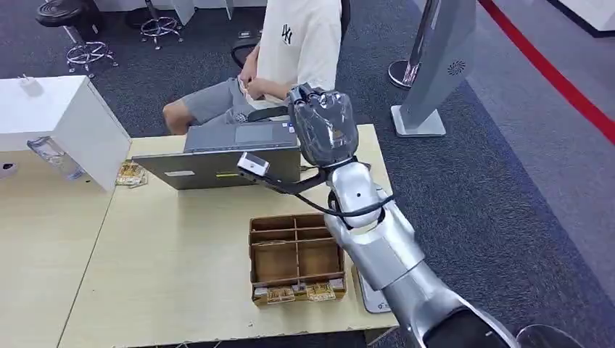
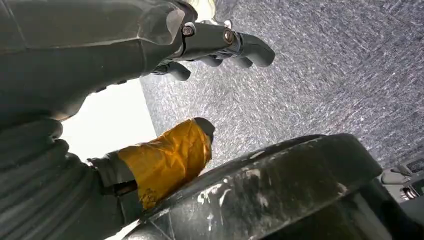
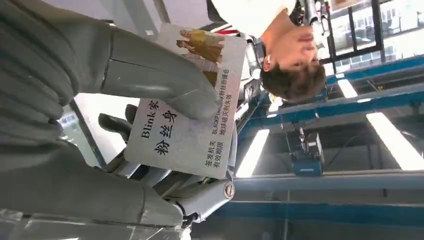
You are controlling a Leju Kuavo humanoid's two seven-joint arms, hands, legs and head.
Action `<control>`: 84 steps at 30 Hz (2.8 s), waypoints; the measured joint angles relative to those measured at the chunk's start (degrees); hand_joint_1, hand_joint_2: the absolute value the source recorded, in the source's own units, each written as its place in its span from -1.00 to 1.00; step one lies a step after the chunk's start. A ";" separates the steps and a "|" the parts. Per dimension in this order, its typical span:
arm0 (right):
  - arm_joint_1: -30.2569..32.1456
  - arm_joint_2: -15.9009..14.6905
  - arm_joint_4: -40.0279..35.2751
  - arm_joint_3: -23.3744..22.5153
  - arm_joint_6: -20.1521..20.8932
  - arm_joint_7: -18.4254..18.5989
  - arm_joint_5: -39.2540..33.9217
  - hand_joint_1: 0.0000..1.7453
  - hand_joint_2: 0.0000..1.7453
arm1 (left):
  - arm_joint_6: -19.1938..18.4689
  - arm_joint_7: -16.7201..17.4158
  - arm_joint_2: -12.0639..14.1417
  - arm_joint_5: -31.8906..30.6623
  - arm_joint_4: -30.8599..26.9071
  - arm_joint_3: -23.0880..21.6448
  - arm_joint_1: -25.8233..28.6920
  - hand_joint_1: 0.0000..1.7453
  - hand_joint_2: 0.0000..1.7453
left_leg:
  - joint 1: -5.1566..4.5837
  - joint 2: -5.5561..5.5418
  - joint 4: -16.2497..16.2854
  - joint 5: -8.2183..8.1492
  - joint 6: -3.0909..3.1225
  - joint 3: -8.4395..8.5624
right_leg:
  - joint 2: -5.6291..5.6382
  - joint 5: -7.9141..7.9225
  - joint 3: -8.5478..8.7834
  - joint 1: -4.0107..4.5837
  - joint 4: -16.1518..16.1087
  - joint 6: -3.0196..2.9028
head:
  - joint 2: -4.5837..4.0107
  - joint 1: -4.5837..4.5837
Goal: Pass the card to the sensor for recognition and then transmit it.
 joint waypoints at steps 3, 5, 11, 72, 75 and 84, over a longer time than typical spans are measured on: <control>-1.18 -0.48 2.71 1.83 -0.02 0.04 0.00 1.00 1.00 | -0.28 0.28 0.00 -0.74 0.02 0.00 -0.11 -1.00 1.00 | 0.00 -0.01 0.00 0.00 0.00 -0.01 | -0.02 0.00 0.00 0.01 0.00 0.00 | 0.00 -0.02; -1.92 -0.81 4.35 2.77 -0.02 0.35 0.00 1.00 1.00 | -0.57 0.33 0.00 -0.94 0.02 0.00 -0.13 -1.00 1.00 | 0.00 -0.02 0.00 0.00 0.00 -0.01 | -0.01 0.00 0.00 0.01 0.00 0.00 | 0.00 0.00; -5.29 -1.44 12.49 7.79 -0.02 4.23 0.00 1.00 1.00 | -0.92 0.48 0.00 -1.81 0.02 -0.07 -0.35 -1.00 1.00 | 0.00 -0.01 0.00 0.00 0.00 -0.01 | -0.01 0.00 -0.01 0.01 0.00 0.00 | 0.00 -0.02; 38.81 6.10 -40.87 -16.44 -0.18 -42.32 -18.75 -1.00 1.00 | 2.66 -0.44 -0.09 3.67 0.04 -0.07 1.21 -1.00 1.00 | 0.01 -0.12 -0.01 -0.08 -0.04 -0.17 | -0.10 -0.06 -0.15 -0.02 -0.03 -0.02 | 0.00 0.02; 41.09 6.32 -41.97 -18.11 -0.17 -43.06 -19.30 -1.00 1.00 | 3.02 -0.79 -0.07 3.76 0.04 -0.07 1.20 -1.00 1.00 | -0.01 -0.10 -0.01 -0.08 -0.04 -0.16 | -0.08 -0.05 -0.15 -0.03 -0.03 -0.01 | 0.00 0.02; 43.33 6.49 -43.11 -20.11 -0.17 -42.91 -18.86 -1.00 1.00 | 3.39 -0.92 -0.07 3.98 0.04 -0.07 1.18 -1.00 1.00 | 0.00 -0.04 -0.01 -0.08 -0.04 -0.15 | -0.06 -0.06 -0.16 0.01 -0.03 -0.02 | 0.00 0.00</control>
